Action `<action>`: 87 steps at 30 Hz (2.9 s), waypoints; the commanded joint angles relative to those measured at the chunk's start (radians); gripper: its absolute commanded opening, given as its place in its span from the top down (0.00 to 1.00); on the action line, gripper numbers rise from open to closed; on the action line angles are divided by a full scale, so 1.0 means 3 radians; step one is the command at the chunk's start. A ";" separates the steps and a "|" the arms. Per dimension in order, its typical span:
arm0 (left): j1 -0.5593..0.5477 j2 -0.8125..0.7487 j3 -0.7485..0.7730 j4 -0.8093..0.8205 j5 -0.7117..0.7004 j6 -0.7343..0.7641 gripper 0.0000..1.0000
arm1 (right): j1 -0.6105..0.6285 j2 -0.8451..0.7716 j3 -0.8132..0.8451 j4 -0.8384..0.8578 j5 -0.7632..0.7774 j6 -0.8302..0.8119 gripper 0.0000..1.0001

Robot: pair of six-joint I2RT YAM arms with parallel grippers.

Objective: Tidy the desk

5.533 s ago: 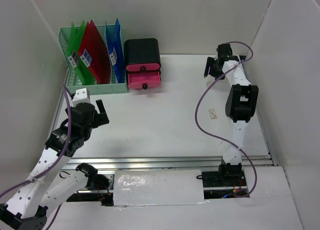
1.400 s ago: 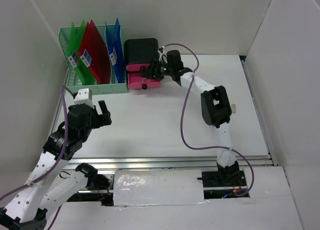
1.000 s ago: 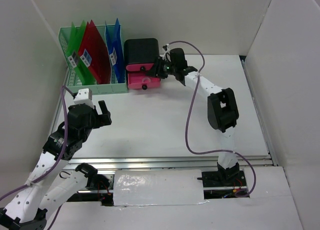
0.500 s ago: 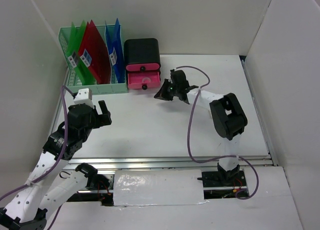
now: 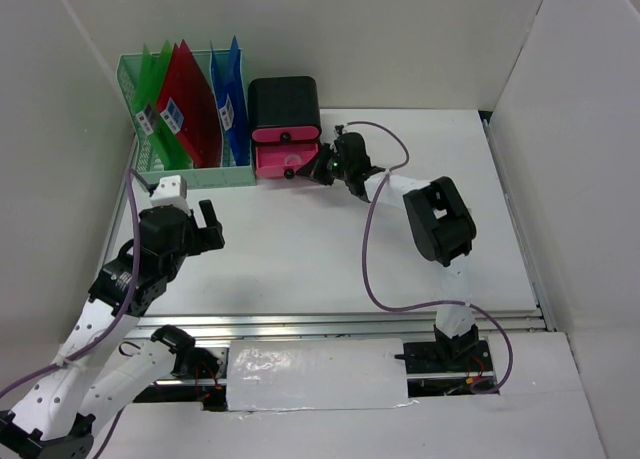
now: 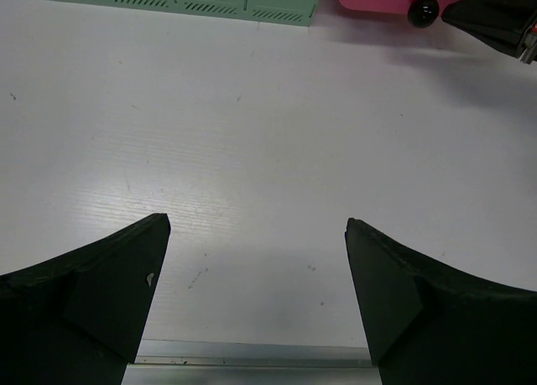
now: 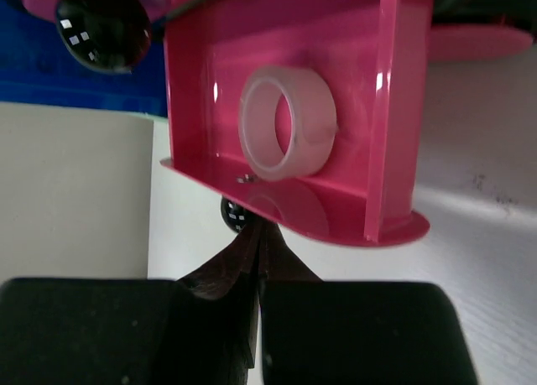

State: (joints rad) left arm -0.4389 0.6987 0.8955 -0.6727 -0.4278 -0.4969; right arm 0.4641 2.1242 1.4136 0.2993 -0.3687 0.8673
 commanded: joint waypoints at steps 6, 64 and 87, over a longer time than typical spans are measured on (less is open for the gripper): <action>0.0016 0.0008 -0.0004 0.0131 0.0030 0.0081 0.00 | -0.0084 0.0175 0.0451 0.0056 0.0175 0.0003 1.00; 0.0016 0.0049 -0.0009 0.0126 0.0020 0.0081 0.00 | -0.0059 0.0508 0.0205 0.0847 0.0574 0.0795 0.66; 0.0011 0.0044 -0.0009 0.0136 0.0045 0.0092 0.00 | 0.0002 0.1014 0.0887 0.0230 0.0421 0.1527 0.46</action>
State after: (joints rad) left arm -0.4389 0.7139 0.8955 -0.6720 -0.4202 -0.4961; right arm 0.4561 2.4195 1.6421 0.4152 -0.2367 1.3010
